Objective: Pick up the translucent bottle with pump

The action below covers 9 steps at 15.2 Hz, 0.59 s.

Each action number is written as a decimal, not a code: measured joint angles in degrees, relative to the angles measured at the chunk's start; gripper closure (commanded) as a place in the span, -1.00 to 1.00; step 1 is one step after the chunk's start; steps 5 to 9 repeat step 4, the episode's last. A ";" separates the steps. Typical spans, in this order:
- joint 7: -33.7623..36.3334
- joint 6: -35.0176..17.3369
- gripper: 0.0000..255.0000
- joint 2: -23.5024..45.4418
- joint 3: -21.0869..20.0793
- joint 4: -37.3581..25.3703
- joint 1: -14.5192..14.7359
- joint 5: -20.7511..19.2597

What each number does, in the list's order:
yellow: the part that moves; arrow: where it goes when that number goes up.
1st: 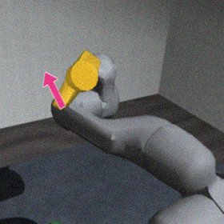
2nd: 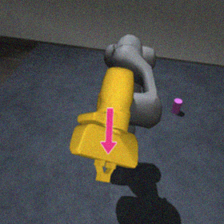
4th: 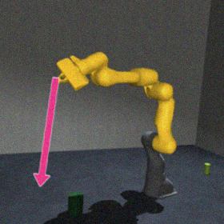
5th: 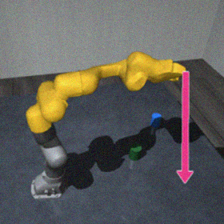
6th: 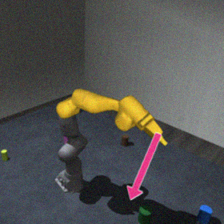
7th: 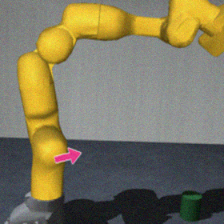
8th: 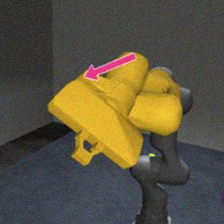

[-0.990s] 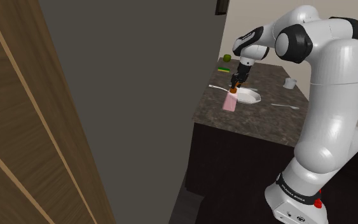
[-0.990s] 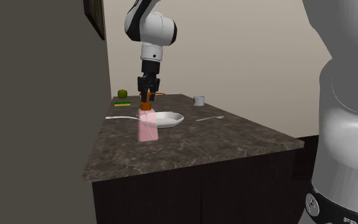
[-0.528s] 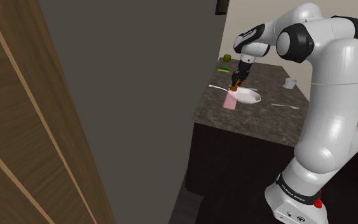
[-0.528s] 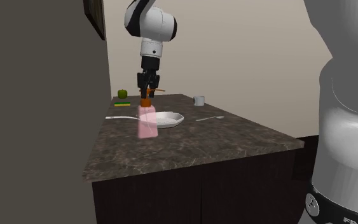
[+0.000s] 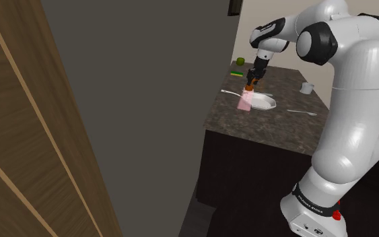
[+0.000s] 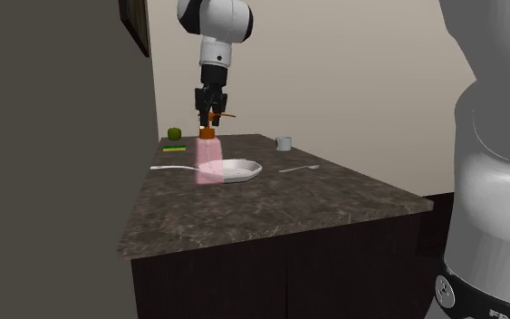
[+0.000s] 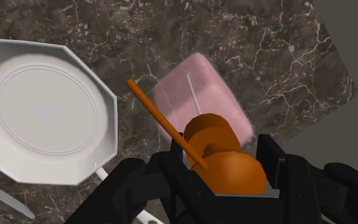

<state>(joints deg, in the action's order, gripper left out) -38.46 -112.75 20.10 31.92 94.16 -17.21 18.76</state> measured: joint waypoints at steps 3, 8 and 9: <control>0.61 2.11 1.00 -0.58 0.19 -1.68 0.05 -0.53; 0.68 2.56 1.00 -0.62 0.23 -2.11 -0.01 -0.59; 0.68 2.56 1.00 -0.62 0.23 -2.11 -0.01 -0.59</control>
